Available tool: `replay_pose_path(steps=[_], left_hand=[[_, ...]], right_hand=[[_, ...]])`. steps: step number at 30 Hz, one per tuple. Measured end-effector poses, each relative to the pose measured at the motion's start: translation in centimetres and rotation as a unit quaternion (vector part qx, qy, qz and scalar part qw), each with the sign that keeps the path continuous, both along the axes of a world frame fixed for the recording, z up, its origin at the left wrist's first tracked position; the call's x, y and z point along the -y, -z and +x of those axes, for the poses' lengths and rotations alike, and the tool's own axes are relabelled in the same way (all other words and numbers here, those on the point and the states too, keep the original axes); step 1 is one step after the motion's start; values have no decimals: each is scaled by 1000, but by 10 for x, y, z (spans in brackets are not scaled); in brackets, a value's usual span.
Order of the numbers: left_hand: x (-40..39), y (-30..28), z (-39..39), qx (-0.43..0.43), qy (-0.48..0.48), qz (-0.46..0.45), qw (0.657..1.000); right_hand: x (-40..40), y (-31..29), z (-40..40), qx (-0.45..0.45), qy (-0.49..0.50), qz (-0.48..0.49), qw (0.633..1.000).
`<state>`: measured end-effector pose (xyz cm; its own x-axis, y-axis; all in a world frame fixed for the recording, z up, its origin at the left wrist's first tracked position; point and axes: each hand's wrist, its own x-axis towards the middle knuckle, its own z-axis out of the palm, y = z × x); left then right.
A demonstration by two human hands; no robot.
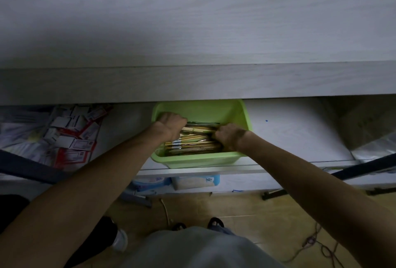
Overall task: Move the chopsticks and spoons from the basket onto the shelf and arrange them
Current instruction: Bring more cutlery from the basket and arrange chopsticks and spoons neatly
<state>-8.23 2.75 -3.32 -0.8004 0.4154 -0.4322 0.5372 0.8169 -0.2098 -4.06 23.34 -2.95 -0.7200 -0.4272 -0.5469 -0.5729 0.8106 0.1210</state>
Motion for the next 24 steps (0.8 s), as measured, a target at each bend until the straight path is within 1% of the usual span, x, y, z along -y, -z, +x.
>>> replay_pose_path(steps=[2, 5, 8, 13, 21, 24], left_hand=[[0, 0, 1, 2, -5, -3, 1000], [1, 5, 2, 12, -18, -10, 1000], [0, 9, 4, 46, -39, 4, 998], [1, 14, 3, 76, -33, 24, 996], [-1, 20, 6, 69, -41, 44, 996], [-1, 20, 8, 60, -38, 28, 997]], right_hand=[[1, 3, -3, -4, -18, 19, 1000], [3, 4, -6, 9, -14, 9, 1000], [1, 7, -9, 32, 22, -14, 999], [1, 15, -7, 66, 84, -80, 991], [-2, 14, -4, 46, 89, -138, 985], [-3, 13, -4, 72, 103, -145, 981]])
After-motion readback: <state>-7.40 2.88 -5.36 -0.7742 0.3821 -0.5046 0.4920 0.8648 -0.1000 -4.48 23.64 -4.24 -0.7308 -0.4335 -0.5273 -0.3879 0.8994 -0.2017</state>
